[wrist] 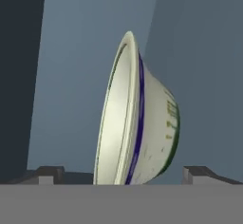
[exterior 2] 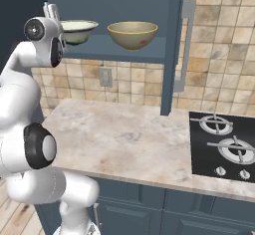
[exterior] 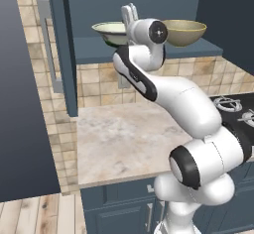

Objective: Open the cabinet. Pick the bowls from the counter and place them in the cabinet. Then close the cabinet.

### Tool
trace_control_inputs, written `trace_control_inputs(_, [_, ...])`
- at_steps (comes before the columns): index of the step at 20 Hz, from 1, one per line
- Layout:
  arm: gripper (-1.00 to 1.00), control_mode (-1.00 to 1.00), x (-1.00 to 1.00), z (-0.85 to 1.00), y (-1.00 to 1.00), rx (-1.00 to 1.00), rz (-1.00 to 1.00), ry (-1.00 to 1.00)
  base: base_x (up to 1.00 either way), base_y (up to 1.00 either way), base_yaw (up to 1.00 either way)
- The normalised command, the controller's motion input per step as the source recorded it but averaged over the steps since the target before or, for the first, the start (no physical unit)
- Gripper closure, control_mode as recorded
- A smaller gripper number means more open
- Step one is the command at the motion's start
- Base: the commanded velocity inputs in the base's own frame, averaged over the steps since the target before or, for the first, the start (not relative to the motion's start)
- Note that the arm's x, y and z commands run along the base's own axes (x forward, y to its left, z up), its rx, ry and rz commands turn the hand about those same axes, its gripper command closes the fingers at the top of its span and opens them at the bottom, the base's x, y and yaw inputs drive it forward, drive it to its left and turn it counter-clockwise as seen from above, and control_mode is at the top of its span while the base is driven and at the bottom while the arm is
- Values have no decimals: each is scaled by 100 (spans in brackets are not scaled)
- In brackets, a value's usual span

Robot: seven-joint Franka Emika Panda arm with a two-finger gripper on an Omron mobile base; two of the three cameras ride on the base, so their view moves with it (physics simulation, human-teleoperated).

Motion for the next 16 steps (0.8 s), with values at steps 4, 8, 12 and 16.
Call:
trace_control_inputs(4, [-100, -100, -69, 20, -10, 0, 0, -2, 0, 0, 0])
trace_control_inputs(8, [-100, -100, -82, 21, -14, 0, 0, 0, 0, 0, 0])
trace_control_inputs(12, [-100, -100, -78, 17, -22, 0, 0, 0, 0, 0, 0])
trace_control_inputs(16, [-100, -100, -78, 6, -26, 0, 0, 0, 0, 0, 0])
